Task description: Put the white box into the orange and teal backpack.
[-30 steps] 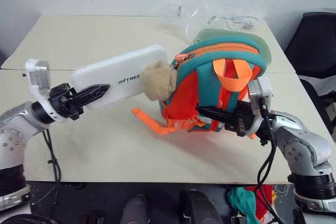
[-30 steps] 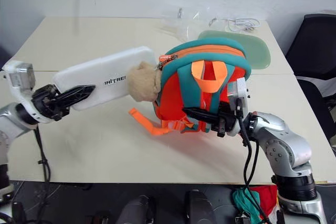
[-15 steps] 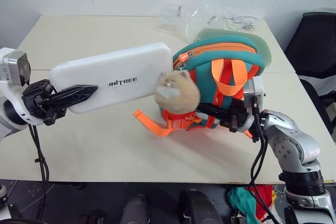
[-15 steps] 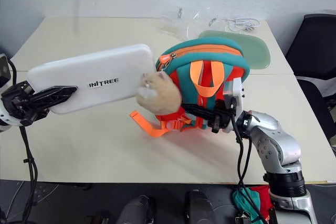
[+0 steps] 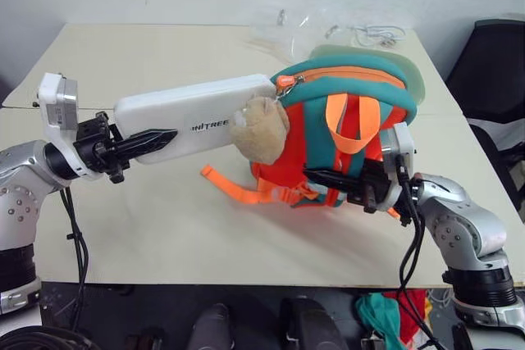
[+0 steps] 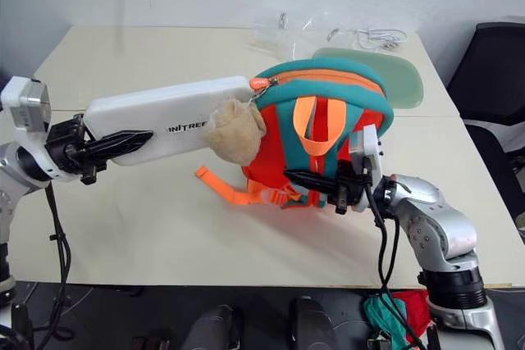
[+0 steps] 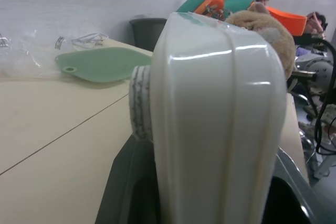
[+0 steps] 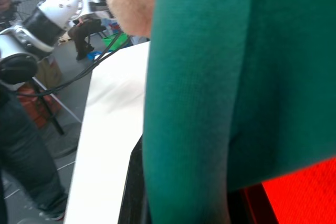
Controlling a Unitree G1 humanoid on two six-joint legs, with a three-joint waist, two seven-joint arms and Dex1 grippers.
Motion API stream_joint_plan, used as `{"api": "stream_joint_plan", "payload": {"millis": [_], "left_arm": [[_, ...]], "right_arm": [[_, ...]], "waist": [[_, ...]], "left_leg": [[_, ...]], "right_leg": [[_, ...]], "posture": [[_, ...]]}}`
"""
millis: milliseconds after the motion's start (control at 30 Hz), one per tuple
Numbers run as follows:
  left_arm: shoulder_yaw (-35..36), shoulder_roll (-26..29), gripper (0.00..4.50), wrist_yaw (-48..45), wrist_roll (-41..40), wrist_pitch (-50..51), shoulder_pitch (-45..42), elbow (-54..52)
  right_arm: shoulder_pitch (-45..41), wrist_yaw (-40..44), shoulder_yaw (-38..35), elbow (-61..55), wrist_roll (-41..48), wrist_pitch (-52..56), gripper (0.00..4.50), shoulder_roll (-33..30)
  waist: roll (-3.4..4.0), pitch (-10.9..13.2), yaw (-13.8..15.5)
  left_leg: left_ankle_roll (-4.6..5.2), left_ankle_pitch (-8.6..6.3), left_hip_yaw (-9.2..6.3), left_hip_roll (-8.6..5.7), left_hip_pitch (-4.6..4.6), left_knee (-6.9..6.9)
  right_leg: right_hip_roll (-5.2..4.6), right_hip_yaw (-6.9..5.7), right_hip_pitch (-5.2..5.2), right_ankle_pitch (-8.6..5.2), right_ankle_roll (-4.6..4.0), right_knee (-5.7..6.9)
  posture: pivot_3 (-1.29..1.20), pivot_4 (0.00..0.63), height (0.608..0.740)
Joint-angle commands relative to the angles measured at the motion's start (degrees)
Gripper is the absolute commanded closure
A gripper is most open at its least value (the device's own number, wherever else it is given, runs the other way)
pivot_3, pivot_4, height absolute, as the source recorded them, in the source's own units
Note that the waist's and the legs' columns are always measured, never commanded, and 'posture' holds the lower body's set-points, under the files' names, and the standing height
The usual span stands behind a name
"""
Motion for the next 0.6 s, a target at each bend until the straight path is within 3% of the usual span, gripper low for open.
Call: {"api": "stream_joint_plan", "payload": {"millis": [33, 200, 300, 600], "left_arm": [[-1.33, 1.43, 3.21, -1.28, 3.04, -2.33, -2.82, 2.07], [-6.08, 1.41, 3.21, -4.5, 5.35, -2.98, -5.9, 1.99], [-12.87, 0.93, 3.21, -6.98, 9.11, -3.84, -9.34, 0.72], [-24.71, -8.1, 3.21, -6.5, 18.21, -5.32, -25.25, 6.99]], "right_arm": [[0.73, 1.11, -0.98, -2.43, 1.37, 0.62, 4.49, -1.41], [0.92, 1.54, -0.98, -2.32, 1.09, 0.6, 4.49, -1.69], [0.72, 1.77, -0.73, -1.92, 0.78, 0.42, 4.49, -1.46], [-0.42, 3.18, 0.34, -1.6, 0.24, 0.46, 4.49, -1.42]], "waist": [[0.0, 0.0, 0.03], [0.0, 0.0, 0.16], [0.0, 0.0, 0.6], [-0.01, 0.0, 1.92]], "left_leg": [[0.02, -0.01, -0.01, 0.0, 0.0, 0.01], [0.05, -0.02, -0.01, -0.01, 0.0, 0.01], [0.02, 0.0, -0.02, -0.02, -0.02, 0.05], [0.07, -0.03, -0.01, -0.05, -0.1, 0.27]], "right_leg": [[0.0, -0.01, 0.0, 0.0, 0.0, 0.02], [0.0, -0.01, 0.01, 0.0, 0.0, 0.02], [-0.01, -0.03, 0.02, 0.01, 0.02, 0.0], [0.06, -0.06, 0.08, 0.04, 0.07, -0.02]], "posture": [[0.0, 0.15, 0.74], [0.0, 0.15, 0.74], [0.0, 0.15, 0.74], [0.0, 0.15, 0.74]]}}
